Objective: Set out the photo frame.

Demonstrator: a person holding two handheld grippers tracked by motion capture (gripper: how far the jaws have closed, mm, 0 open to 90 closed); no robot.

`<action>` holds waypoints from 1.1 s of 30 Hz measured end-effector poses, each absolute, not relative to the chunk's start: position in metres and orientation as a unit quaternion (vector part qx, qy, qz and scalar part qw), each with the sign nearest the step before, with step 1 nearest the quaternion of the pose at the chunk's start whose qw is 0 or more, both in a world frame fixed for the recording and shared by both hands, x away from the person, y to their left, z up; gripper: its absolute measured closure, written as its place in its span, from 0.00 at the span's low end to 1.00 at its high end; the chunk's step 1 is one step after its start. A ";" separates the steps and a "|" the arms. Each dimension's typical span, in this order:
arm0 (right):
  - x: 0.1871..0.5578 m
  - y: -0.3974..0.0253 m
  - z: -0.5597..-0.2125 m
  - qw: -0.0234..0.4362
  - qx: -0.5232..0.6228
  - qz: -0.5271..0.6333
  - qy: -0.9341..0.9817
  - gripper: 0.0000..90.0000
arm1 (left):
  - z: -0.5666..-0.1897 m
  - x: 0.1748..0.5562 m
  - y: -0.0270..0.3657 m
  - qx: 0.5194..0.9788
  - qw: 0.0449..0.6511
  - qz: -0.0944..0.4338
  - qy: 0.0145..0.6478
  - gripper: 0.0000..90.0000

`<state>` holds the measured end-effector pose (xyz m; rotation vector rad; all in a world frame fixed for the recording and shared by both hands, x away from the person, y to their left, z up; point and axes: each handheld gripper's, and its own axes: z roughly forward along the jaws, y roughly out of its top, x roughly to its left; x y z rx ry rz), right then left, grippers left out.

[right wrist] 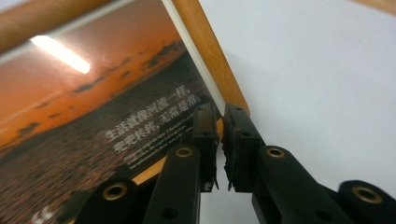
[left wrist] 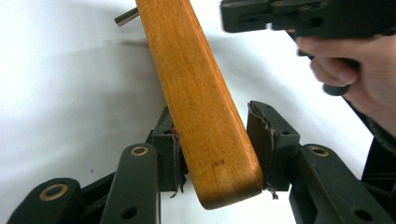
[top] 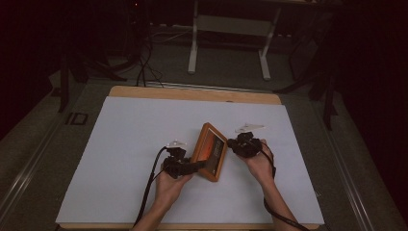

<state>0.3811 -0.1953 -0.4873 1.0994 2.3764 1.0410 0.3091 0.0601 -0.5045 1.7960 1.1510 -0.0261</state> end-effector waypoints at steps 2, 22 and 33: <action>0.377 -0.199 -0.482 0.162 0.381 0.371 0.831 0.91 | -0.503 0.308 0.058 0.740 0.483 -0.005 0.468 0.66; 0.316 -0.230 -0.438 0.198 0.322 0.413 0.829 0.85 | -0.487 0.291 0.021 0.777 0.493 0.059 0.386 0.77; 0.305 -0.236 -0.427 0.213 0.316 0.438 0.814 0.85 | -0.491 0.287 0.019 0.797 0.520 0.076 0.297 0.77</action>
